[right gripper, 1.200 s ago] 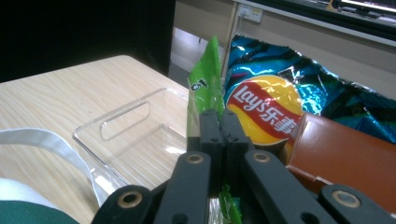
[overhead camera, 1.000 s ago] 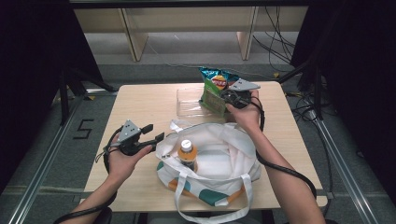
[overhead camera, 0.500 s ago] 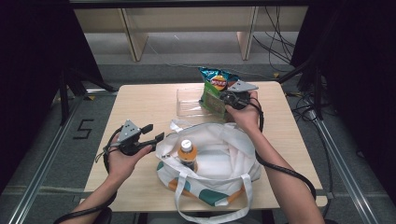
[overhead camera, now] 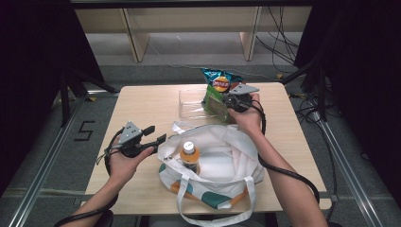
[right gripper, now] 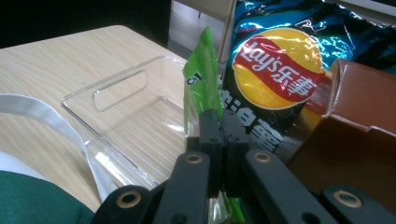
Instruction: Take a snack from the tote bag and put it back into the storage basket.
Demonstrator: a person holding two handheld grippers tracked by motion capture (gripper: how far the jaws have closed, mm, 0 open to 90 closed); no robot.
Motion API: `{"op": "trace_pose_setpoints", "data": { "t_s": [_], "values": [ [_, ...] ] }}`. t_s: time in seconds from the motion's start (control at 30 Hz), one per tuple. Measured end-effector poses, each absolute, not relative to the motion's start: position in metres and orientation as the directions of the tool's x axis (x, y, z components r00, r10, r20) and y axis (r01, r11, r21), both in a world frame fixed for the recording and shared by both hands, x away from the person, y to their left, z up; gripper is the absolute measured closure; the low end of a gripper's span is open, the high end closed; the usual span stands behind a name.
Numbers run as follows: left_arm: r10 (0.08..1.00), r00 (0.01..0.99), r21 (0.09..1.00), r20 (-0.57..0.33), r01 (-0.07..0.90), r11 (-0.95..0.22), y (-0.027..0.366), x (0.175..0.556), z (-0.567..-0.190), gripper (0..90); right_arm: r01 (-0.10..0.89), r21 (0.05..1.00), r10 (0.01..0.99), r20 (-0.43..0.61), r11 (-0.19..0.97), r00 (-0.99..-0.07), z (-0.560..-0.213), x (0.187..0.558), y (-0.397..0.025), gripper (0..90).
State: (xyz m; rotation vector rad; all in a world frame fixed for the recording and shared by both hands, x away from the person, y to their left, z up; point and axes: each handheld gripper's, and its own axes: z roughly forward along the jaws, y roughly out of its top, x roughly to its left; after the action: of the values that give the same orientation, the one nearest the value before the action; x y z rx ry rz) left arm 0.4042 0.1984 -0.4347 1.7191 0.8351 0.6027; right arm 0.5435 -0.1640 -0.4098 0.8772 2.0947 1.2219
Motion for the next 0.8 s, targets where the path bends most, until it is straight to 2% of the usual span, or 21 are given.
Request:
{"op": "trace_pose_setpoints", "data": {
  "t_s": [0.47,0.8],
  "values": [
    [0.777,0.629,0.956,-0.011,0.233,-0.176,0.1979,0.4045,-0.4352,40.2,0.272,0.875,0.76,-0.152,0.401,-0.632,-0.4105,0.544,-0.163,88.2],
    [0.778,0.628,0.956,-0.021,0.239,-0.168,0.1968,0.4041,-0.4356,40.2,0.253,0.876,0.758,-0.173,0.41,-0.629,-0.4112,0.5451,-0.1597,83.4]
  ]
}}
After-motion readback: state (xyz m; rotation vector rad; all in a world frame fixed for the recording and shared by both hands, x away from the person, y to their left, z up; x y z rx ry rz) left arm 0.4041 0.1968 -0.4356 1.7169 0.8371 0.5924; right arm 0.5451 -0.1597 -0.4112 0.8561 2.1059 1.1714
